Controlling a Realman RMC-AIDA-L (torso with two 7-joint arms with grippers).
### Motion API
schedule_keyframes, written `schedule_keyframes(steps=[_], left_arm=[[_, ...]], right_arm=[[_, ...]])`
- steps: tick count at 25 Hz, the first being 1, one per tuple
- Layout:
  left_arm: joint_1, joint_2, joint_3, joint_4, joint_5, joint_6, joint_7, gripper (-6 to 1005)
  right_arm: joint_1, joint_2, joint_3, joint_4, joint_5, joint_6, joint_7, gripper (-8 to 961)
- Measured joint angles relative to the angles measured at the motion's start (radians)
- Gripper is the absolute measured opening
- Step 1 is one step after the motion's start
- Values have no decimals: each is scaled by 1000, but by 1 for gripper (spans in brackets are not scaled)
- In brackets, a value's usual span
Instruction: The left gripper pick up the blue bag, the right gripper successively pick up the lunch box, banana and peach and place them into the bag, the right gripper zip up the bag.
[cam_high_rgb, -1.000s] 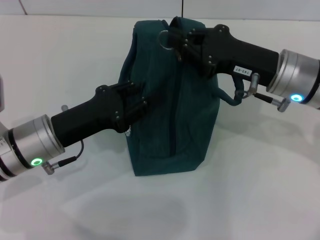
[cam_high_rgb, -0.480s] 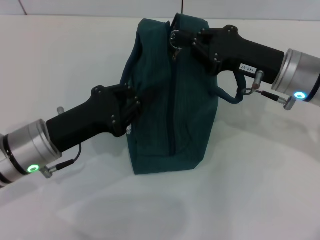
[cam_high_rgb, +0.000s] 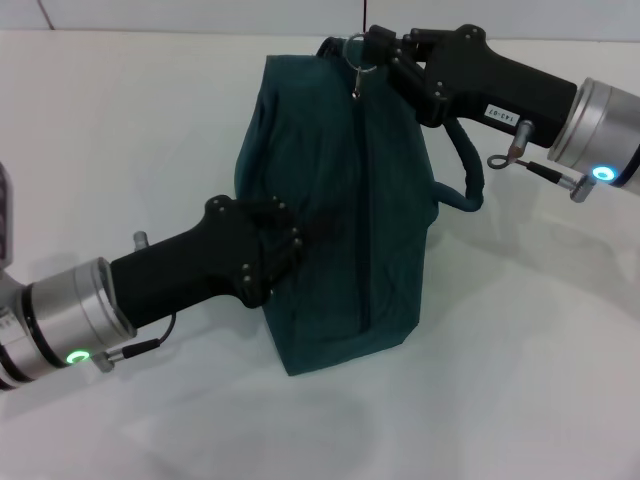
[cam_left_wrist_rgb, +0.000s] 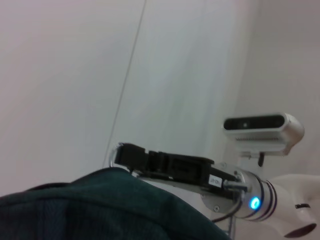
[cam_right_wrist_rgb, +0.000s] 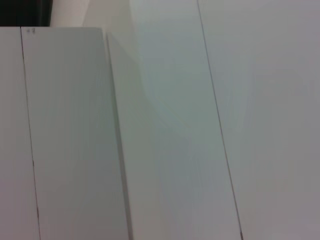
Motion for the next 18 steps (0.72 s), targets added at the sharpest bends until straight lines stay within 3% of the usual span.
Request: schedule_keyframes(steps=[18], left_arm=[[-8, 12, 17, 13, 72, 34, 45, 145]], right_arm=[[2, -1, 48, 2, -1, 53, -69, 13]])
